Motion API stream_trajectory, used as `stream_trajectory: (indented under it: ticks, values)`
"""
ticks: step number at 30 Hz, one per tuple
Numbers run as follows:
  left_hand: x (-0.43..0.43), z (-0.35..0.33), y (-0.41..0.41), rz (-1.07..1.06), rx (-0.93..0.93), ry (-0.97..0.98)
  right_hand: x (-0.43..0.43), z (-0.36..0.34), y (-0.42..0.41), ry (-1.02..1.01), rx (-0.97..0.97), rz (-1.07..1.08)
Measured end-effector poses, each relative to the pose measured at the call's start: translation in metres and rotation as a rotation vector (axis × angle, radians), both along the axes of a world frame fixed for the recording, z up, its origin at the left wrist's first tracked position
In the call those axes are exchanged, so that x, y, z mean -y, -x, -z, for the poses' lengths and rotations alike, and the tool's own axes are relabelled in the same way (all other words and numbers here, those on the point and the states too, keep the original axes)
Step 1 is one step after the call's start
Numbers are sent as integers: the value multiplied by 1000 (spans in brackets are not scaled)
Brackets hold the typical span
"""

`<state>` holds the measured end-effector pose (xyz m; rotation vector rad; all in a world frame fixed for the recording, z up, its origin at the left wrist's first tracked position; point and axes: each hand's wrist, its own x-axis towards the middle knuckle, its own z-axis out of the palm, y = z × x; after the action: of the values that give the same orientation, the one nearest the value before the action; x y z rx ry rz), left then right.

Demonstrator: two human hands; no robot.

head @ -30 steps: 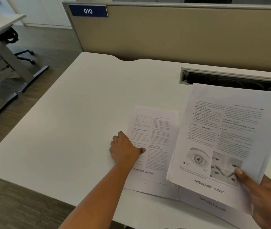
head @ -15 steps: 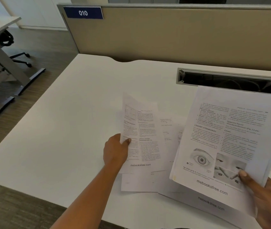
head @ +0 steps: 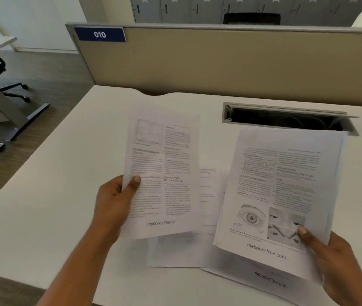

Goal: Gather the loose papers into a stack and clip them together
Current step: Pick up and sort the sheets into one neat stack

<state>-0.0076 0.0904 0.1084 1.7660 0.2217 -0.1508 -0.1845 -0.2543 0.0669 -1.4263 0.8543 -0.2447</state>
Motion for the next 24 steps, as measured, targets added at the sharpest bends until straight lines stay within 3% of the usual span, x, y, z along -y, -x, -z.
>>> stream_trajectory:
  ticks: [4,10,16,24]
  values:
    - [9,-36,8,104,-44,208,1,9,-12,11,-27,-31]
    - [50,-43,20,224,-90,270,-17,3,-29,-2,-41,-115]
    - [86,-25,27,248,-133,195,-33,-20,-34,-40,-29,-299]
    - [94,-19,27,205,-50,-72,-36,-40,-36,-207,66,-260]
